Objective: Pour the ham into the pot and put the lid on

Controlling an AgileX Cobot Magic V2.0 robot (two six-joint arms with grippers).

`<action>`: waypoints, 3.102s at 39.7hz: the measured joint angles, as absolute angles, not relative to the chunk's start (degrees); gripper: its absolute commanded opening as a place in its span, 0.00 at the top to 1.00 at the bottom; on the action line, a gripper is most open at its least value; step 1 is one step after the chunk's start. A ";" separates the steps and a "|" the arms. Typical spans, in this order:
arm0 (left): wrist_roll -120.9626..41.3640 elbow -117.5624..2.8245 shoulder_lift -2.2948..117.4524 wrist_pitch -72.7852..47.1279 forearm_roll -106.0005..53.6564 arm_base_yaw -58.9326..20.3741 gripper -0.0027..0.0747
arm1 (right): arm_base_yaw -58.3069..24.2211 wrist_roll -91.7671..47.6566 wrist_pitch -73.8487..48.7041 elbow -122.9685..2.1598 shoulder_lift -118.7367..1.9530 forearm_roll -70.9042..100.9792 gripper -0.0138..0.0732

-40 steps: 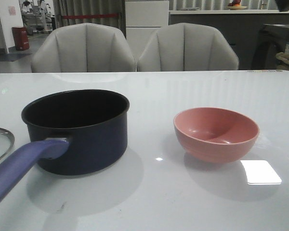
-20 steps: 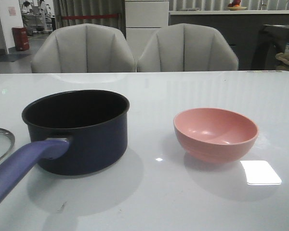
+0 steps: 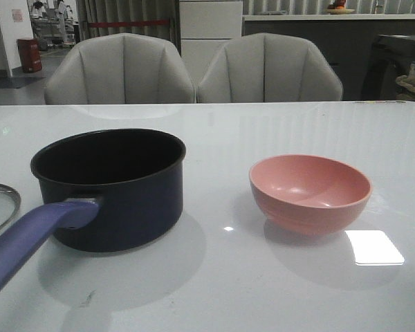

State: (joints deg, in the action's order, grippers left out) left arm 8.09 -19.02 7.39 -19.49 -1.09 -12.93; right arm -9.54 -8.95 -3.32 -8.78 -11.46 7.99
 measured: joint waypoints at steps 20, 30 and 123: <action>10.97 -27.11 16.64 -33.58 5.45 -12.93 0.08 | -9.54 -8.95 -3.85 -8.78 -11.46 7.99 0.68; 26.47 -33.27 34.32 -38.86 13.32 -12.93 0.07 | -9.54 -8.95 -3.85 -8.78 -11.46 7.99 0.68; 17.85 -73.69 108.90 -56.82 -5.81 3.41 0.34 | -9.54 -8.84 -3.85 -8.78 -11.46 7.99 0.68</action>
